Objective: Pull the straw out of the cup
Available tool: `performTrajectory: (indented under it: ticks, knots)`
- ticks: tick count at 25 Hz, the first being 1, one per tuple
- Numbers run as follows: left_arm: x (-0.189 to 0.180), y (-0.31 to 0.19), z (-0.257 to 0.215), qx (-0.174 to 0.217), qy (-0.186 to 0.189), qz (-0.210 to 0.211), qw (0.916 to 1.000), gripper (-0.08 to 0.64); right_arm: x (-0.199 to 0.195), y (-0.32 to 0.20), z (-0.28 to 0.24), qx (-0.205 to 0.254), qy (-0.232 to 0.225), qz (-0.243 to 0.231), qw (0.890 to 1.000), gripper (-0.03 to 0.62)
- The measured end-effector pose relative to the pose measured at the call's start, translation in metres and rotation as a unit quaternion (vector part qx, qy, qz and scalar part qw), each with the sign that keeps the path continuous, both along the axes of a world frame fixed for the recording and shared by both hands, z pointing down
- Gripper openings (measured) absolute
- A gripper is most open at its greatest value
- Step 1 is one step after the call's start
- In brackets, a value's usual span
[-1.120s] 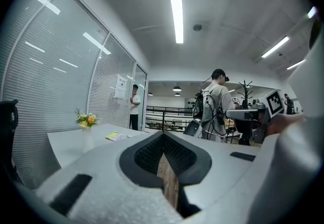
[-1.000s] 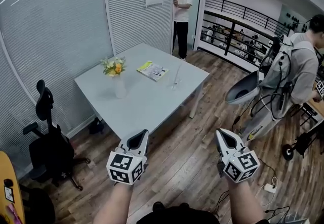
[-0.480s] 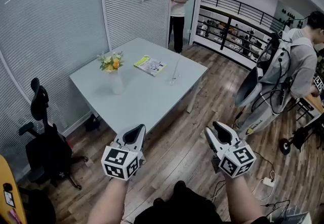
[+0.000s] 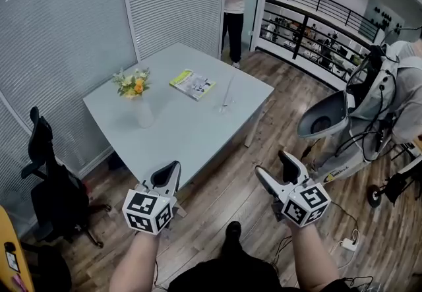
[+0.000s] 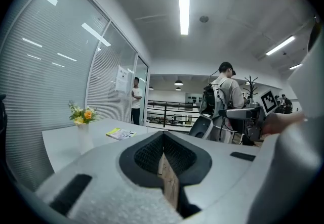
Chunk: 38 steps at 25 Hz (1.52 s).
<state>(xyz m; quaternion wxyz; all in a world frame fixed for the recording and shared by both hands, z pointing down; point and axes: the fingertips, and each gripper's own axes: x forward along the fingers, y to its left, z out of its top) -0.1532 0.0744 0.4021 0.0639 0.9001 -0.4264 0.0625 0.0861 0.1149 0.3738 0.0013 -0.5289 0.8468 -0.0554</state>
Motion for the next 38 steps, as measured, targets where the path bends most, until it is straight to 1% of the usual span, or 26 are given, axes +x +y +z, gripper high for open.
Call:
performTrajectory:
  ticks: [8, 11, 14, 18, 20, 23, 28, 33, 38]
  knots:
    - [0.061, -0.084, 0.001, -0.008, -0.010, -0.010, 0.9999, 0.009, 0.052, -0.092, 0.009, -0.007, -0.006, -0.024, 1.000, 0.354]
    - [0.081, -0.115, 0.001, -0.013, -0.013, -0.014, 0.9997, 0.009, 0.068, -0.125, 0.011, -0.012, -0.011, -0.038, 0.999, 0.374]
    - [0.096, -0.140, 0.002, -0.019, -0.016, -0.021, 0.9995, 0.011, 0.083, -0.150, 0.011, -0.016, -0.018, -0.048, 0.999, 0.388]
    - [0.108, -0.159, 0.006, -0.022, -0.014, -0.037, 0.9990, 0.011, 0.098, -0.172, 0.015, -0.018, -0.016, -0.057, 0.998, 0.403]
    - [0.111, -0.165, 0.009, -0.025, -0.013, -0.040, 0.9988, 0.011, 0.101, -0.180, 0.020, -0.026, -0.020, -0.061, 0.998, 0.429]
    - [0.113, -0.177, 0.014, -0.026, -0.015, -0.043, 0.9986, 0.011, 0.100, -0.194, 0.023, -0.034, -0.015, -0.068, 0.997, 0.443]
    - [0.106, -0.208, 0.023, -0.025, -0.008, -0.049, 0.9985, 0.011, 0.094, -0.230, 0.029, -0.043, -0.004, -0.072, 0.996, 0.448]
    - [0.093, -0.261, 0.025, -0.018, 0.003, -0.049, 0.9986, 0.010, 0.078, -0.281, 0.026, -0.047, -0.001, -0.077, 0.996, 0.448]
    - [0.082, -0.324, 0.025, -0.013, 0.010, -0.037, 0.9992, 0.011, 0.067, -0.344, 0.017, -0.042, 0.014, -0.064, 0.997, 0.445]
